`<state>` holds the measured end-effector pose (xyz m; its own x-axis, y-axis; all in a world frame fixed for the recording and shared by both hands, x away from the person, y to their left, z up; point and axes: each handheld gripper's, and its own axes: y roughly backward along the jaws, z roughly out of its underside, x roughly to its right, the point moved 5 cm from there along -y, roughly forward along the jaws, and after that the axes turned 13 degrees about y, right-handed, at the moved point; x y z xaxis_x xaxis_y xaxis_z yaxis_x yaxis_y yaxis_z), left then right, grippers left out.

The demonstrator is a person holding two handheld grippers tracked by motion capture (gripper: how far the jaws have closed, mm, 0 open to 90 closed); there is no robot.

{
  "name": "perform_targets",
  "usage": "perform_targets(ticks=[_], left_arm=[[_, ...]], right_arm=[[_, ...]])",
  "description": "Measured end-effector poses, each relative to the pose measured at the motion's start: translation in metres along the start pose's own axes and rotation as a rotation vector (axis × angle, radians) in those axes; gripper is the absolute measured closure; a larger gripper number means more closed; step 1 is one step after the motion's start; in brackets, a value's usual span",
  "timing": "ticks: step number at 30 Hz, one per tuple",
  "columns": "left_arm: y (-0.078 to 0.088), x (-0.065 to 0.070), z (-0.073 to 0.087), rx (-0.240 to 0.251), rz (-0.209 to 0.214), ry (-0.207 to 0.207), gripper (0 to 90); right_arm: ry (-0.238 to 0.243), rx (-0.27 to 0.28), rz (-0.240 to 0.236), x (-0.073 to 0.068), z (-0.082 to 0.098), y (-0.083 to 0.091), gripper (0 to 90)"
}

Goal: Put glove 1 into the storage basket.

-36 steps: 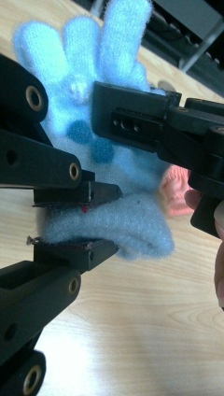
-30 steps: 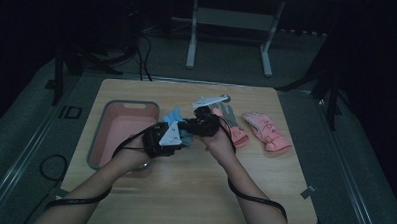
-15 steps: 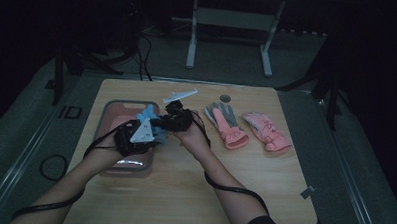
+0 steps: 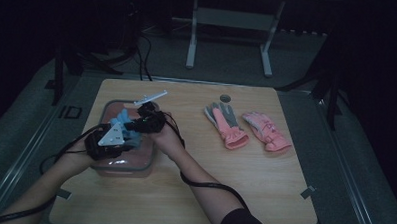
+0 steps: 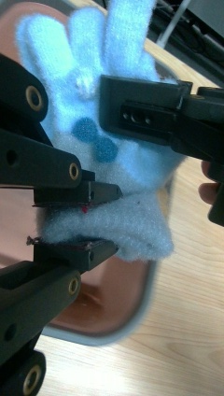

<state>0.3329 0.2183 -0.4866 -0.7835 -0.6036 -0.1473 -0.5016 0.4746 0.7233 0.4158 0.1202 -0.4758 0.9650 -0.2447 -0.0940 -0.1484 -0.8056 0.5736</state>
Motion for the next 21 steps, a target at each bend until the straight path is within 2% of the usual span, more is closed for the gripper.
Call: perform_targets(ticks=[4,5,9,10,13,16,19,21], left_arm=[[-0.012,-0.003,0.01,-0.031,0.019,0.008,77.1],[-0.012,-0.003,0.01,-0.031,0.019,0.008,77.1],[-0.031,-0.007,0.008,-0.059,0.024,-0.014,77.0],[-0.031,-0.007,0.008,-0.059,0.024,-0.014,77.0],[-0.044,-0.014,0.006,-0.087,0.036,-0.012,77.0],[-0.051,-0.017,0.006,-0.102,0.056,0.0,76.7],[-0.064,-0.023,0.007,-0.147,0.051,0.005,76.6],[-0.067,-0.023,0.008,-0.161,0.056,0.004,76.4]], right_arm=[[-0.001,-0.023,0.006,0.0,0.008,-0.012,82.2],[-0.01,-0.029,0.006,0.002,0.011,-0.014,82.2],[-0.028,-0.06,0.022,0.011,0.019,-0.02,82.3],[-0.028,-0.067,0.032,0.014,0.02,-0.021,82.3],[-0.063,-0.089,0.033,0.023,0.025,-0.024,81.8],[-0.065,-0.112,0.033,0.027,0.027,-0.027,78.4],[-0.078,-0.118,0.068,0.03,0.026,-0.028,60.4],[-0.083,-0.131,0.076,0.032,0.026,-0.027,55.7]])
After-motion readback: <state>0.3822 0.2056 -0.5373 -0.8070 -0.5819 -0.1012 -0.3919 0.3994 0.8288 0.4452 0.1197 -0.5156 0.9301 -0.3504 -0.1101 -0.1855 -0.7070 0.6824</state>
